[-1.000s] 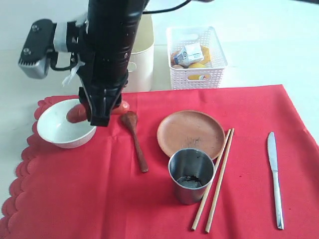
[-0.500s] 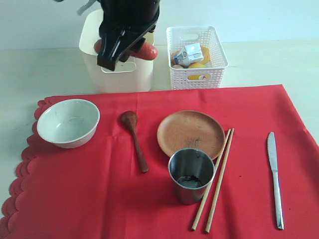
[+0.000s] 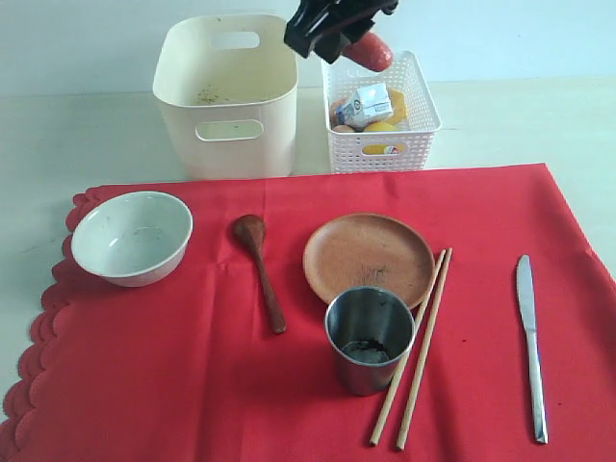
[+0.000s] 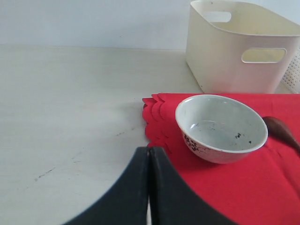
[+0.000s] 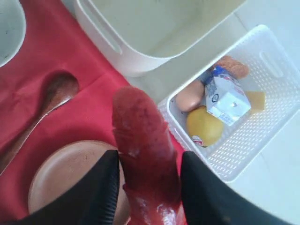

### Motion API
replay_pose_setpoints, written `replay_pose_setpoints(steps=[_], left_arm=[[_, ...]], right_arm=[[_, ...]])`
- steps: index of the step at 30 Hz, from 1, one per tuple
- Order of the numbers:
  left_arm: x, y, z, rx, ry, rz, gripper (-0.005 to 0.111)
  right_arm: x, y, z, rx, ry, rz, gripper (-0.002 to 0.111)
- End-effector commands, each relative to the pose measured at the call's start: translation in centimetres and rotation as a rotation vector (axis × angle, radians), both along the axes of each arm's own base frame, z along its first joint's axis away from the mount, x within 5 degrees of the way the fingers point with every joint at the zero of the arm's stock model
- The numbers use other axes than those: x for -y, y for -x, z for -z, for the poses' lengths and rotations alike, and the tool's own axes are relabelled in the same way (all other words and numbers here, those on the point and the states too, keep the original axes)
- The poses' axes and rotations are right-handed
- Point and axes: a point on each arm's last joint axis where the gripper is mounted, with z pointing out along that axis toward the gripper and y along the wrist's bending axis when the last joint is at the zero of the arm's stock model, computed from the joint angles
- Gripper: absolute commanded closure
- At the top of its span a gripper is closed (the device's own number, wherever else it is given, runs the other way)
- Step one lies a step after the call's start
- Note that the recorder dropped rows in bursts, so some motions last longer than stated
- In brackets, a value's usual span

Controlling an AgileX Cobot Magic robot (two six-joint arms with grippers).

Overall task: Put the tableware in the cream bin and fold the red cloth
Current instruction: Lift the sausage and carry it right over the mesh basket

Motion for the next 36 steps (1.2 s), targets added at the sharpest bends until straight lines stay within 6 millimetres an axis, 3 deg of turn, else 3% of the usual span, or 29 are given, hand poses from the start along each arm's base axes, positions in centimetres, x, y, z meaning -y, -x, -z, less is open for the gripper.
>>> replay_pose_setpoints(steps=[1, 6, 13, 25, 36], left_arm=[[0.0, 0.0, 0.0, 0.011, 0.011, -0.002, 0.107], [0.0, 0.0, 0.0, 0.011, 0.011, -0.002, 0.107], [0.0, 0.0, 0.0, 0.011, 0.011, -0.002, 0.107], [0.0, 0.0, 0.0, 0.011, 0.011, -0.002, 0.107], [0.0, 0.0, 0.0, 0.011, 0.011, -0.002, 0.107]], right_arm=[[2.1, -1.4, -0.6, 0.014, -0.093, 0.074, 0.108], [4.2, -3.1, -0.6, 0.015, -0.171, 0.149, 0.108], [6.1, -5.5, 1.4, -0.014, -0.208, 0.224, 0.108], [7.4, -10.5, 6.6, 0.023, -0.329, 0.343, 0.108], [10.0, -14.6, 13.0, 0.031, -0.413, 0.545, 0.108]])
